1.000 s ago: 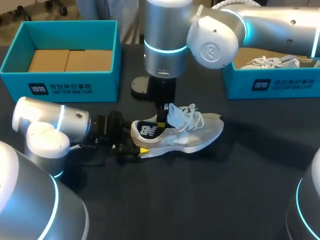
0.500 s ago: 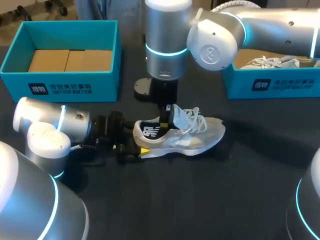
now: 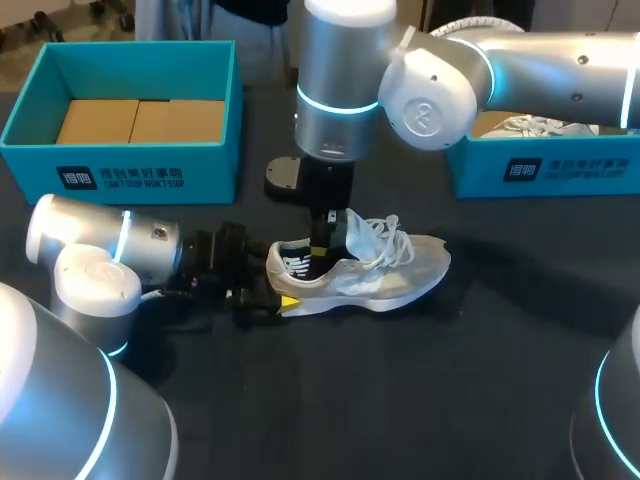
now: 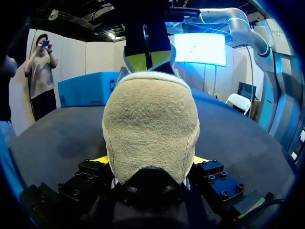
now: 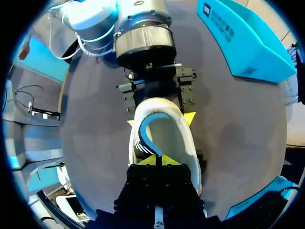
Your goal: Take the shoe out of the shoebox, open the shoe tongue, remove and reinsert the insole, then place the shoe into the shoebox
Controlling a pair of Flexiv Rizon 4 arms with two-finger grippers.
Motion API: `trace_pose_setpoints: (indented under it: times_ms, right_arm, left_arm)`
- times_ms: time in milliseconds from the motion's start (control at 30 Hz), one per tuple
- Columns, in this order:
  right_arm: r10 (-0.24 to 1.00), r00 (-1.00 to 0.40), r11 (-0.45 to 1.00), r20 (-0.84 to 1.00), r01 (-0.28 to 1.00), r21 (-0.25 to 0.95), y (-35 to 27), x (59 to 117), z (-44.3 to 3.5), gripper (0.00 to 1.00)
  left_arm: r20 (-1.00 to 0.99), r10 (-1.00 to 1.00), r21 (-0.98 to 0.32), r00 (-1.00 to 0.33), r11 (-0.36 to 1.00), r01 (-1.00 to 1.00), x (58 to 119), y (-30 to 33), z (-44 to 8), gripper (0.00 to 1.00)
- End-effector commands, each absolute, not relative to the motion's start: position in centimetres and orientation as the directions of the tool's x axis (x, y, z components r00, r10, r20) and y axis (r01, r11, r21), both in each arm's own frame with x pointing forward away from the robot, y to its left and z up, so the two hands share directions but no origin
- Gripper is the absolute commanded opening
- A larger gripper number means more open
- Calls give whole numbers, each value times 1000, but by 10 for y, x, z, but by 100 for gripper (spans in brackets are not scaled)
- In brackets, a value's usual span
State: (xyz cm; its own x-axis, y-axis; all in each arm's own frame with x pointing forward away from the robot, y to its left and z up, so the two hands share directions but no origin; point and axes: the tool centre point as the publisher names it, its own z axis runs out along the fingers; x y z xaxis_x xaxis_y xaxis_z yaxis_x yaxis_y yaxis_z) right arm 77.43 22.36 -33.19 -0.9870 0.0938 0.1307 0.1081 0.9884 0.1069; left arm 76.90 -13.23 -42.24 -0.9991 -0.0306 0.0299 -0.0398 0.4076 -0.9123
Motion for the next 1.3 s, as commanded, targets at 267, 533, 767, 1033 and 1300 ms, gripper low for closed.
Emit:
trace_pose_setpoints:
  times_ms: [267, 533, 767, 1033, 1300]
  right_arm:
    - [74, -988, 991, 132, 89, 105, 239, 773, -324, 0]
    - [82, -986, 995, 143, 90, 46, 240, 766, -301, 0]
    - [79, -987, 995, 143, 87, 48, 240, 763, -293, 0]
    - [84, -983, 994, 164, 95, 58, 241, 760, -303, 0]
    - [103, -979, 993, 176, 113, 44, 232, 755, -296, 0]
  left_arm:
    - [30, -32, -913, -999, 407, -40, 769, -134, -427, 0]
    - [30, -32, -913, -999, 407, -40, 769, -134, -427, 0]
    - [30, -32, -913, -999, 407, -40, 769, -134, -427, 0]
    - [30, -32, -913, -999, 407, -40, 769, -134, -427, 0]
    - [30, -32, -913, -999, 407, -40, 769, -134, -427, 0]
